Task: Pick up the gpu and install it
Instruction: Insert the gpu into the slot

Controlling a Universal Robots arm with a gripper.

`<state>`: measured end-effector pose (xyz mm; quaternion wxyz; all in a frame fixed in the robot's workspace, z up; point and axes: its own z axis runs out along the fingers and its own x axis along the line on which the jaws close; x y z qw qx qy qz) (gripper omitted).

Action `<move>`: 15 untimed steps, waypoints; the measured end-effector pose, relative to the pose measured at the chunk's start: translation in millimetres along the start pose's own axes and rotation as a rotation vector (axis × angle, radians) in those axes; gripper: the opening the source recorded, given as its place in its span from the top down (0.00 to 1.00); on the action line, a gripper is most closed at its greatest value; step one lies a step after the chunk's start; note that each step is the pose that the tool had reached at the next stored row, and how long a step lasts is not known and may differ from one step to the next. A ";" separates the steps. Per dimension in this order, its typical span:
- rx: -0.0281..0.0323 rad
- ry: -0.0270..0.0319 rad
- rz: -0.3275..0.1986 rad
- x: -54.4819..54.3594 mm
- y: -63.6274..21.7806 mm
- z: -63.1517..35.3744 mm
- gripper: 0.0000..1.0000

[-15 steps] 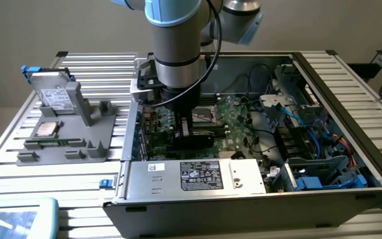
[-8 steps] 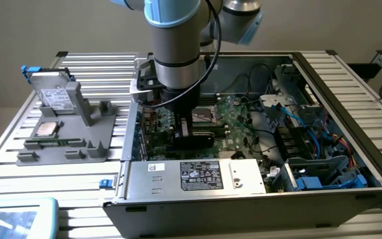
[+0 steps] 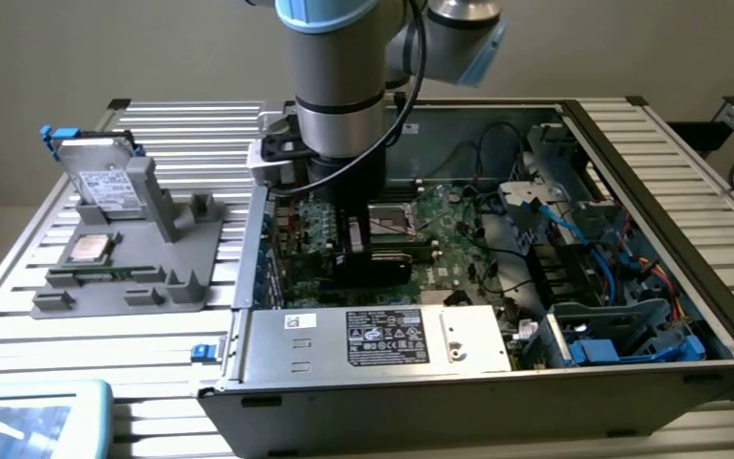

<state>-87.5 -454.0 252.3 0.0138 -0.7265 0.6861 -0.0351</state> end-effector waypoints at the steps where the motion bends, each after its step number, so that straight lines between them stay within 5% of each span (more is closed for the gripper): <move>1: 0.0000 -0.0001 0.000 0.1 -0.3 -4.2 0.59; 8: -0.0019 0.0004 0.004 1.1 -4.7 -27.0 0.59; 11: -0.0153 -0.0006 0.005 1.1 -5.7 -28.4 0.59; 15: -0.0233 -0.0008 0.004 1.2 -6.1 -28.5 0.59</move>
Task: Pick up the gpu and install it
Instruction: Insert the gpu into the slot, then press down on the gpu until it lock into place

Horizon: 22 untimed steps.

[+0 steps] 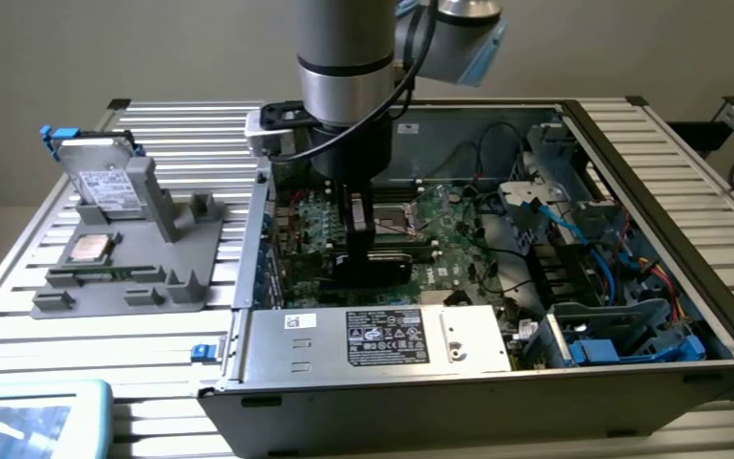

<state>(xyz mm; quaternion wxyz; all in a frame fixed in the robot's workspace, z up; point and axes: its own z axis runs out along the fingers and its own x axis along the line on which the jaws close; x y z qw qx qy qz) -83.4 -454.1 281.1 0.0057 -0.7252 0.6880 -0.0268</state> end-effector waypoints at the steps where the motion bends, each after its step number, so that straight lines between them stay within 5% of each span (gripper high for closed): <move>1: -0.0020 -0.0001 0.000 0.0 -0.1 0.0 0.59; 12: -0.0237 -0.0013 -0.001 0.1 -1.2 0.0 0.59; 16: -0.0240 0.0024 -0.001 -0.8 -0.8 0.0 0.59; 22: -0.0261 0.0059 -0.001 -0.8 -1.0 0.1 0.85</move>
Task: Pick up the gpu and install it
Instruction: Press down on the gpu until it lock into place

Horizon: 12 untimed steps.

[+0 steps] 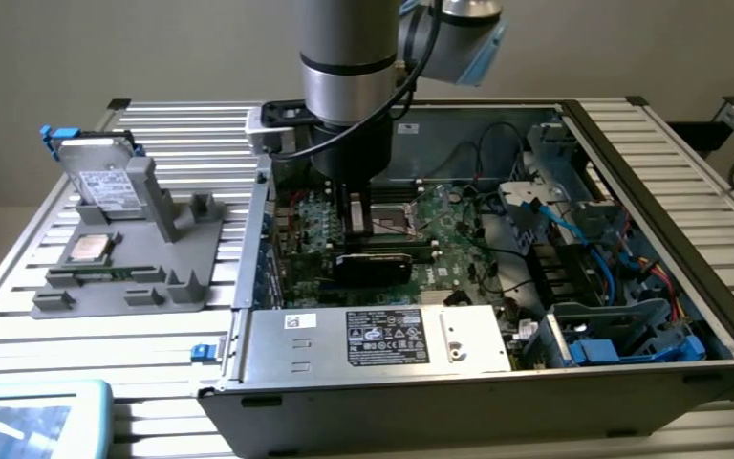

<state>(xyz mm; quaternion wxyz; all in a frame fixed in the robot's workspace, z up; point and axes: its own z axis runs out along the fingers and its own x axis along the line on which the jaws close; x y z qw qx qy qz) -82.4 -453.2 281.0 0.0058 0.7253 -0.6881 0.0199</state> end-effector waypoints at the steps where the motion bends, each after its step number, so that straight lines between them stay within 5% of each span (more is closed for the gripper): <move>1: -0.0025 0.0018 0.000 0.0 -0.1 0.0 0.89; 2: -0.0063 0.0049 0.000 0.0 -0.3 -0.1 0.89; 5: -0.0326 0.0094 -0.001 0.0 -0.5 -0.1 0.89; 12: -0.0394 0.0092 0.001 -3.1 -0.7 0.1 0.89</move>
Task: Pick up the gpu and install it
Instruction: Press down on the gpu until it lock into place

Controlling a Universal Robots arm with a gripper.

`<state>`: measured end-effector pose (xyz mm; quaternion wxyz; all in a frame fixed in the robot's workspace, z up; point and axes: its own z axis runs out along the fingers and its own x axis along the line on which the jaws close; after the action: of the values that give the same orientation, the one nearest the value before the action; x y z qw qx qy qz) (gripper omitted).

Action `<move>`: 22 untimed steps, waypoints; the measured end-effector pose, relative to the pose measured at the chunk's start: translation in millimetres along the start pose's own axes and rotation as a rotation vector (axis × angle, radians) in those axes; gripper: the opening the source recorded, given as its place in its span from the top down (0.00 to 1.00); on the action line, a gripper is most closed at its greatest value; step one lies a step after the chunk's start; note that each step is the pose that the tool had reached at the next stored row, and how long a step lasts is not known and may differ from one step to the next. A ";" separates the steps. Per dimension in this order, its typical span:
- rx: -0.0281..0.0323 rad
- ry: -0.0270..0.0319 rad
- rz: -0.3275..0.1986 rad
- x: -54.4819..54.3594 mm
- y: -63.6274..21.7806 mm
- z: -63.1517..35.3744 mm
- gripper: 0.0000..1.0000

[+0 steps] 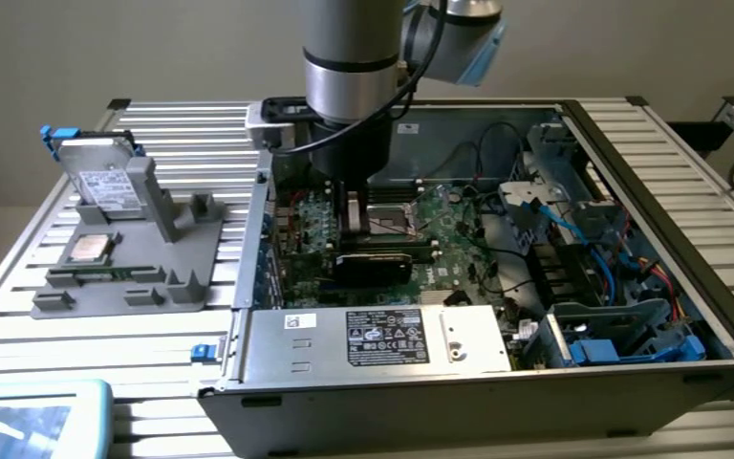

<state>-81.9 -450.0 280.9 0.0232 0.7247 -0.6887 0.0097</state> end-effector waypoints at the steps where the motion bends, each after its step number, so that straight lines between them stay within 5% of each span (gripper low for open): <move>1: 0.0000 -0.0001 0.001 -1.1 0.3 0.3 0.89; 22: -0.0026 -0.0028 0.052 -7.7 9.5 12.1 0.89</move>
<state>-92.0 -443.4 268.7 0.0230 0.7065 -0.7073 0.0084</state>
